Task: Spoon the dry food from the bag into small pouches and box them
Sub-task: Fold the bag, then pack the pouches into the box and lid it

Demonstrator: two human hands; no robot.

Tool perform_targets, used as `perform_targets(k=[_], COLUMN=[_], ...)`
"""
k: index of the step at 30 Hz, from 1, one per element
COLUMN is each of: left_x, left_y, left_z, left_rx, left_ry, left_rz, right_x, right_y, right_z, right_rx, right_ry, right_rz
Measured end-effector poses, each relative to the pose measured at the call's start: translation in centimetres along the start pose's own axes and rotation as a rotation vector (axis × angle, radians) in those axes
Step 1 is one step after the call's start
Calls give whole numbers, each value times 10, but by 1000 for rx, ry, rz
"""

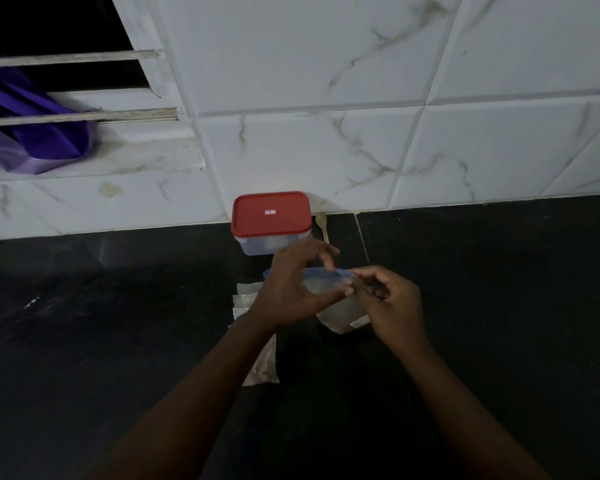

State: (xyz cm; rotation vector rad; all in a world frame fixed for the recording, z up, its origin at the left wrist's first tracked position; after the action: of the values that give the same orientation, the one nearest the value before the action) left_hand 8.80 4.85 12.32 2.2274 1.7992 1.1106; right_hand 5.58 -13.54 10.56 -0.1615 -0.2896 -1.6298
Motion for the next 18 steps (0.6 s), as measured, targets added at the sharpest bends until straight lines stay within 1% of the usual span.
perform_targets(k=[2, 4, 7, 11, 14, 16, 18], left_x=[5, 9, 15, 21, 20, 19, 17], left_y=[-3, -7, -9, -8, -5, -3, -3], left_z=[11, 22, 32, 39, 38, 38, 38], left_rx=[111, 203, 241, 306, 316, 324, 328], left_ry=[40, 151, 244, 274, 261, 270, 283], left_rz=[114, 237, 369, 451, 442, 460, 493], right_x=[4, 8, 14, 20, 22, 22, 22], right_y=[3, 6, 7, 11, 15, 18, 19], right_z=[-2, -5, -13, -21, -28, -33, -37], right_rx=[-37, -61, -91, -145, -160, -174, -167], right_ry=[67, 92, 93, 151, 136, 140, 89], right_rz=[19, 37, 63, 18, -9, 12, 50])
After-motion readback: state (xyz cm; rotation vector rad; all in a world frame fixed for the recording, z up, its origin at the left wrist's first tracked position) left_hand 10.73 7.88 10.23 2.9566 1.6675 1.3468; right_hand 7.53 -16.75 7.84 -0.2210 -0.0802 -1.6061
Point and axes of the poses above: each hand's wrist, its own y-axis towards the middle knuckle, its own x-axis out of the back of the hand, z = x × y, the point moved 3 cm from there along y, towards the middle knuckle, and after that the axes turned 4 degrees about -x, right-handed, at the moved point
